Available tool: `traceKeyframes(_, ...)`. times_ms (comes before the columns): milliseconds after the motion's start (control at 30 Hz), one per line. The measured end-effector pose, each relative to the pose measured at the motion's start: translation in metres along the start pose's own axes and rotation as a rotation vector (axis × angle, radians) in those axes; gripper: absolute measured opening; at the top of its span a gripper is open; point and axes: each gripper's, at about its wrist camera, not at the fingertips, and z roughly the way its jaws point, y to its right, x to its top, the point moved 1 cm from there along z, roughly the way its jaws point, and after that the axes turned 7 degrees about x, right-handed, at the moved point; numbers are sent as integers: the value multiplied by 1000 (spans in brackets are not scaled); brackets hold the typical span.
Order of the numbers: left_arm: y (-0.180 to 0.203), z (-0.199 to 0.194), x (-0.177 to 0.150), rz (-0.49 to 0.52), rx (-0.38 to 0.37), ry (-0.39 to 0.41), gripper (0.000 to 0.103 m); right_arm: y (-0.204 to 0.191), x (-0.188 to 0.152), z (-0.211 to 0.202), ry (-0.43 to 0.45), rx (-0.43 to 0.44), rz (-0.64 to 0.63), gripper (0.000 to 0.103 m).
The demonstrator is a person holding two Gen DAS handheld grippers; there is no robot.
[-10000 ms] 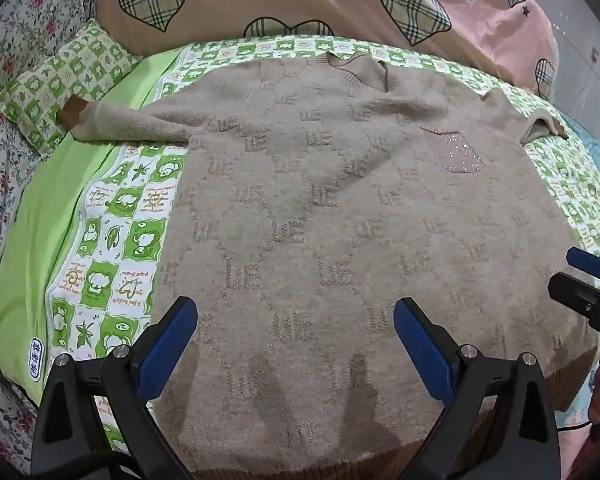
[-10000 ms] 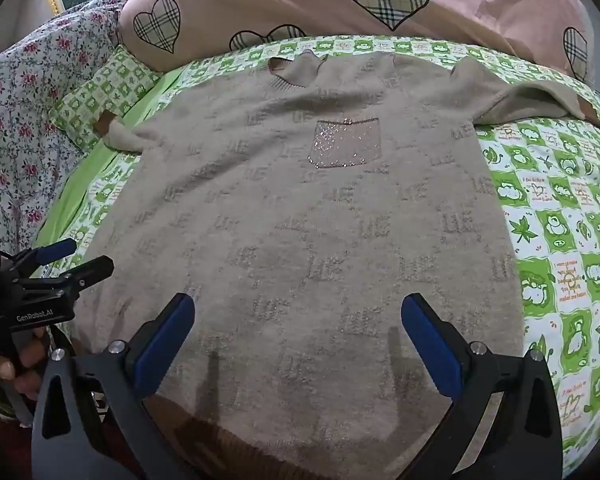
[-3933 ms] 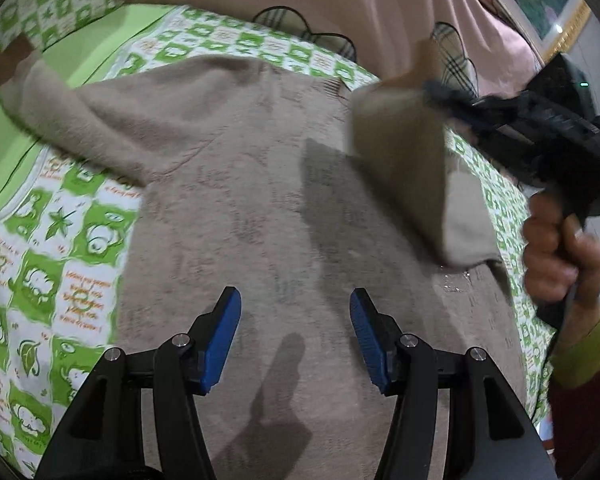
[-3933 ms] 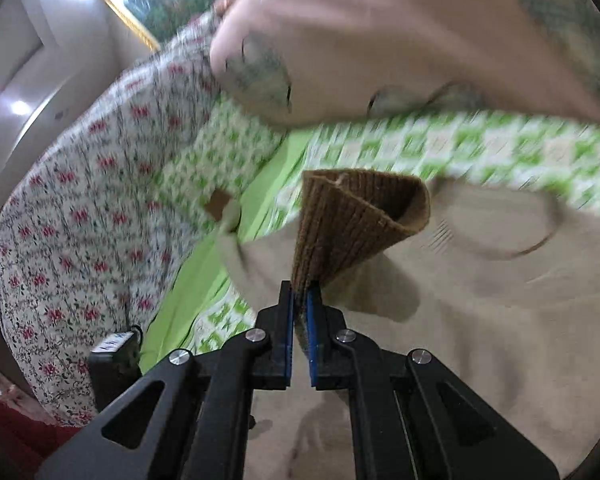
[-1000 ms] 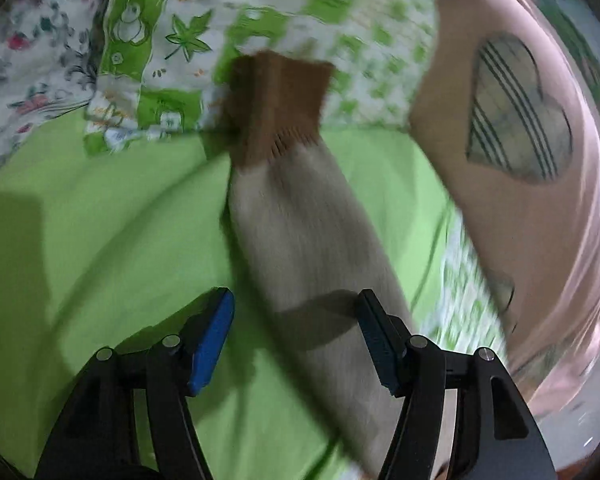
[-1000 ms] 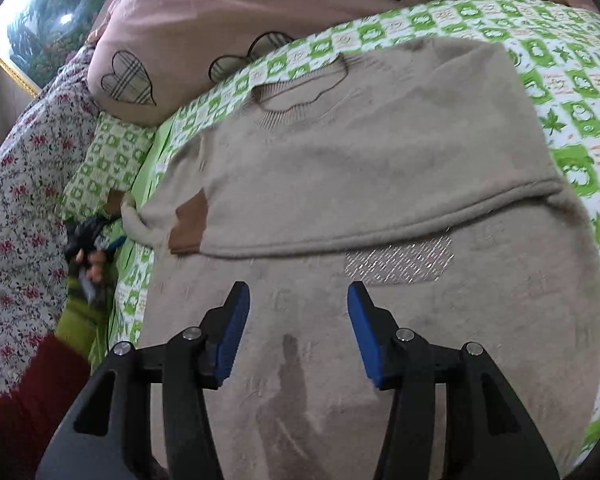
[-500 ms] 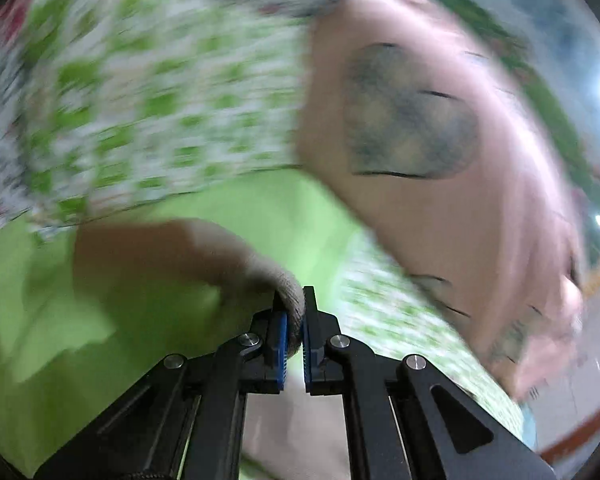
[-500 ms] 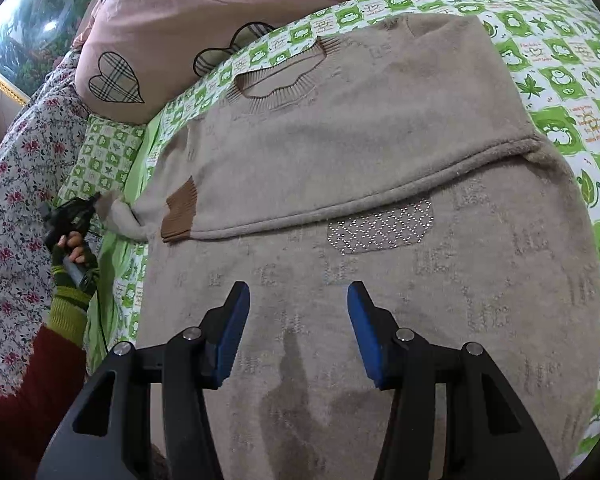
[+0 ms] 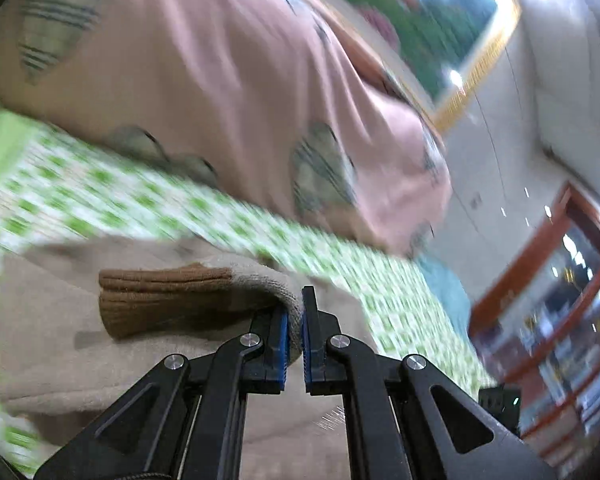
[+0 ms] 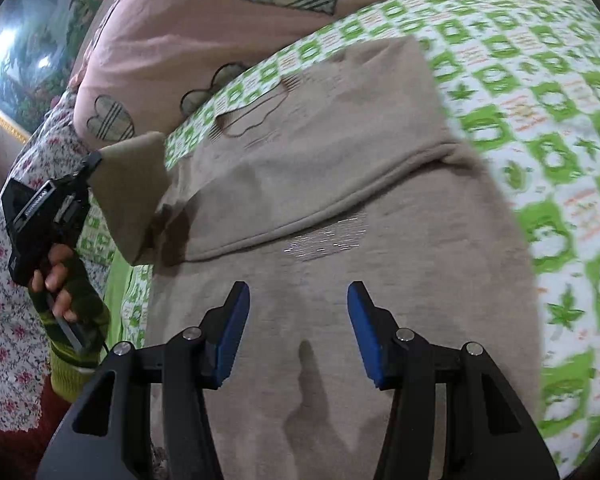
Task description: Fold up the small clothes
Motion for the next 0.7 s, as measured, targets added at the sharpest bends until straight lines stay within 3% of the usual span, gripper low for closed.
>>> traceKeyframes(133,42,65,-35,90,21,-111,4,20,1,-16,28,-31,46,52)
traceKeyframes(267,57,118,-71,152,80,-214,4,34,0,-28,51,-52,78,52)
traceKeyframes(333,52,137,-87,149,100,-275,8,38,0,-32,58,-57,83,52)
traceKeyframes(367,47,141,-93,134,98,-306,17,38,1,-33,61,-60,79,52)
traceKeyframes(500,35,128,-103,96,74,-334,52,33,4,-31,72,-72,52,59)
traceKeyframes(533,32,119,-106,92,69,-330,54,30,7,-27,70,-69,44,64)
traceKeyframes(700,10,58,-119,101,104,-324,57,4,26,1,37,-60,-66,65)
